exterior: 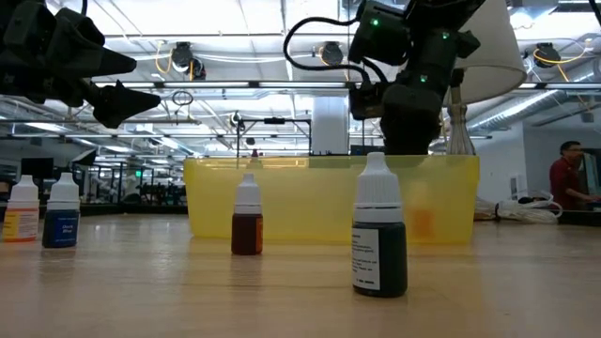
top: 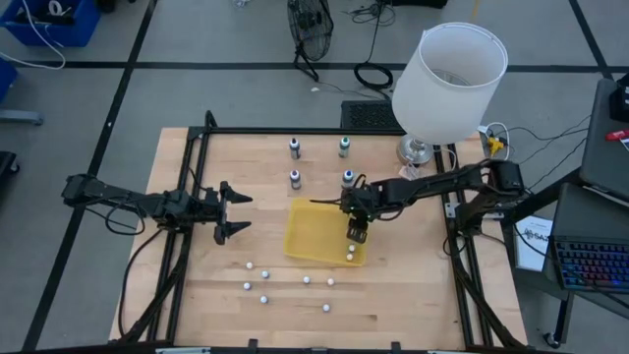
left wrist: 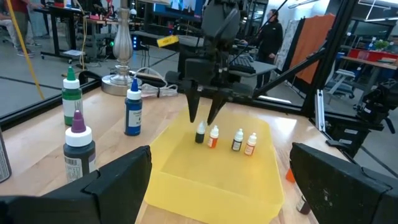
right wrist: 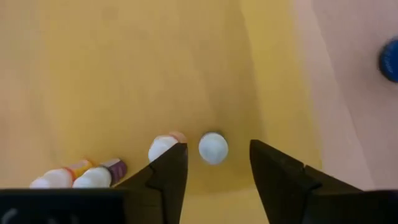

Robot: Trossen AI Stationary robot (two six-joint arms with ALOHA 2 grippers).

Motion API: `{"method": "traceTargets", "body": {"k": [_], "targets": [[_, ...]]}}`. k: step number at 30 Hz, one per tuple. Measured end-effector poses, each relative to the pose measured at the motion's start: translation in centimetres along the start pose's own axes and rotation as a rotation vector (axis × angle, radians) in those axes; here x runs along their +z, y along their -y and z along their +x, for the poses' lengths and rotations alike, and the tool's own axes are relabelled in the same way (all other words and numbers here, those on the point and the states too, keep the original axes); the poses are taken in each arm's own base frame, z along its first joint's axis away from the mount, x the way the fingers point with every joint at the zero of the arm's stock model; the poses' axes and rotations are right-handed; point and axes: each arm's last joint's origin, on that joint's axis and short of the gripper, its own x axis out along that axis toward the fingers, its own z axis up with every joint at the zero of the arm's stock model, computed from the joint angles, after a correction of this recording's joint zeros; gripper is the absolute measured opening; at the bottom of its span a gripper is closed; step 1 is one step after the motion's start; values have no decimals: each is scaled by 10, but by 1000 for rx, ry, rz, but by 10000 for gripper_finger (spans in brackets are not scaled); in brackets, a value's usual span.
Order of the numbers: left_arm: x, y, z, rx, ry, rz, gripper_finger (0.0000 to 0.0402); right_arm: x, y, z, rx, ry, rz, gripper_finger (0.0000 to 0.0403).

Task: Pick & Place food coloring
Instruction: Put the small green food coloring bottle into the yellow container

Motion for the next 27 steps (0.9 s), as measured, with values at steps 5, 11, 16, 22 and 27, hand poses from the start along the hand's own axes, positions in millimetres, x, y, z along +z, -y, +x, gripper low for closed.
{"method": "traceTargets", "body": {"k": [5, 11, 16, 22, 27], "targets": [[0, 0, 0, 0, 0, 0, 379, -1, -1, -24, 52, 34, 3, 155], [0, 0, 0, 0, 0, 0, 379, -2, -1, -66, 118, 164, 44, 155], [0, 0, 0, 0, 0, 0, 379, -10, 0, -100, 160, 251, 93, 155], [0, 0, 0, 0, 1, 0, 379, -14, -4, -130, 229, 396, 69, 155], [0, 0, 0, 0, 0, 0, 379, -6, -8, -147, 295, 559, 57, 155]]}}
